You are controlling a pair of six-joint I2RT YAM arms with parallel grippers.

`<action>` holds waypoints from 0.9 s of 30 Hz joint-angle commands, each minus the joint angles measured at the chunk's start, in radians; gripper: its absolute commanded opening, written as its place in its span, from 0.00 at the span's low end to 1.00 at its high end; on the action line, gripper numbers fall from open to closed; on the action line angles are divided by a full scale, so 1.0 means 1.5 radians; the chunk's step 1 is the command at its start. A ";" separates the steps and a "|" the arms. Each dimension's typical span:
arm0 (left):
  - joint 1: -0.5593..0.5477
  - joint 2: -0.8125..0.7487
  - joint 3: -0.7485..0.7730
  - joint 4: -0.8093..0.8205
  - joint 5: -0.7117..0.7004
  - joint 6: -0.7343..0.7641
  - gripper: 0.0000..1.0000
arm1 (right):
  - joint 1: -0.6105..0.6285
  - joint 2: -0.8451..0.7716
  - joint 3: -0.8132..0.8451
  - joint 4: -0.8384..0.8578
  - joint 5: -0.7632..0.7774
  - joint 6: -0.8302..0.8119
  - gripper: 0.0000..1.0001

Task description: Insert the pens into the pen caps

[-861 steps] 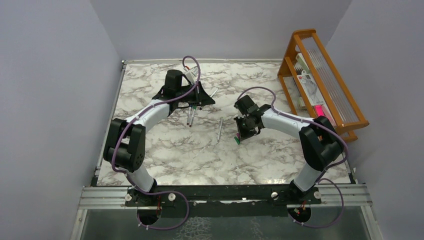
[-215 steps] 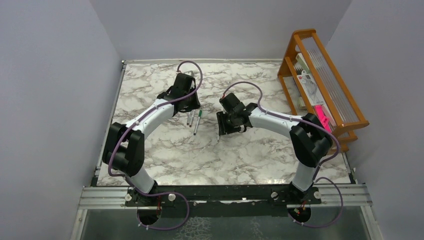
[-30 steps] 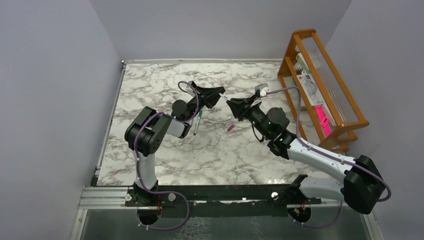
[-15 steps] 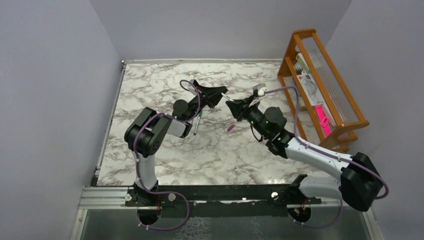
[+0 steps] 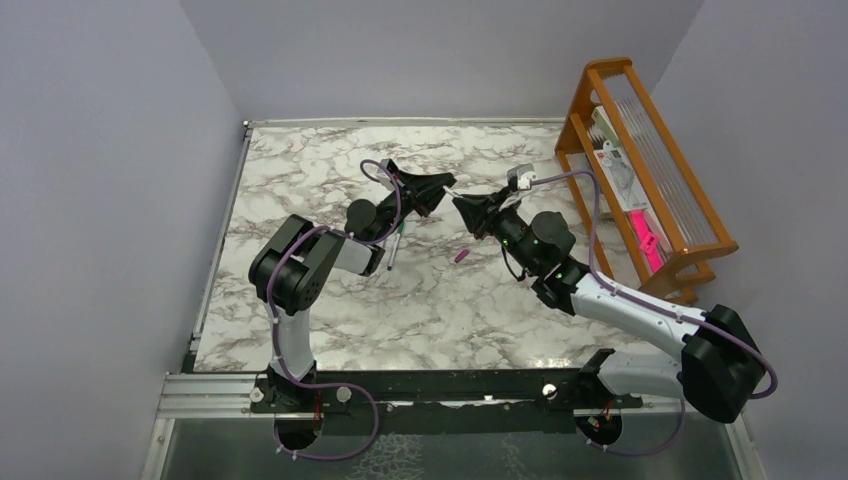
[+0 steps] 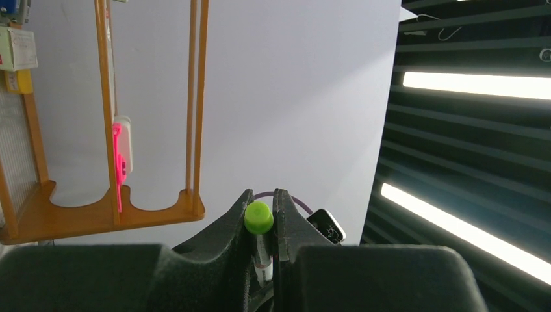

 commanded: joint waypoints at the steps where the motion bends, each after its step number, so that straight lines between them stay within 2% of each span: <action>1: -0.008 -0.005 0.012 0.140 0.014 -0.346 0.00 | -0.003 -0.001 0.017 0.035 -0.015 0.001 0.12; 4: -0.009 -0.005 0.017 0.139 0.015 -0.344 0.00 | -0.004 -0.001 0.015 0.033 -0.017 0.004 0.02; 7: -0.008 0.008 0.029 0.153 0.019 -0.336 0.00 | -0.004 -0.005 0.017 0.026 -0.020 0.004 0.01; 9: -0.006 0.027 0.064 0.156 0.053 -0.321 0.05 | -0.004 -0.008 0.027 0.005 -0.017 0.001 0.01; 12: -0.004 0.057 0.117 0.157 0.099 -0.295 0.23 | -0.004 -0.010 0.058 -0.062 0.003 0.002 0.01; 13: -0.002 0.066 0.135 0.158 0.119 -0.284 0.36 | -0.005 -0.012 0.068 -0.086 0.007 -0.002 0.01; 14: 0.004 0.075 0.155 0.158 0.137 -0.272 0.45 | -0.005 -0.015 0.078 -0.107 0.011 -0.007 0.01; 16: 0.018 0.092 0.196 0.158 0.178 -0.240 0.54 | -0.005 -0.023 0.092 -0.151 0.014 -0.014 0.01; 19: 0.042 0.101 0.213 0.158 0.194 -0.196 0.59 | -0.007 -0.038 0.109 -0.204 0.010 -0.020 0.01; 27: 0.132 0.103 0.214 0.157 0.246 -0.083 0.59 | -0.012 -0.078 0.124 -0.320 0.017 -0.007 0.01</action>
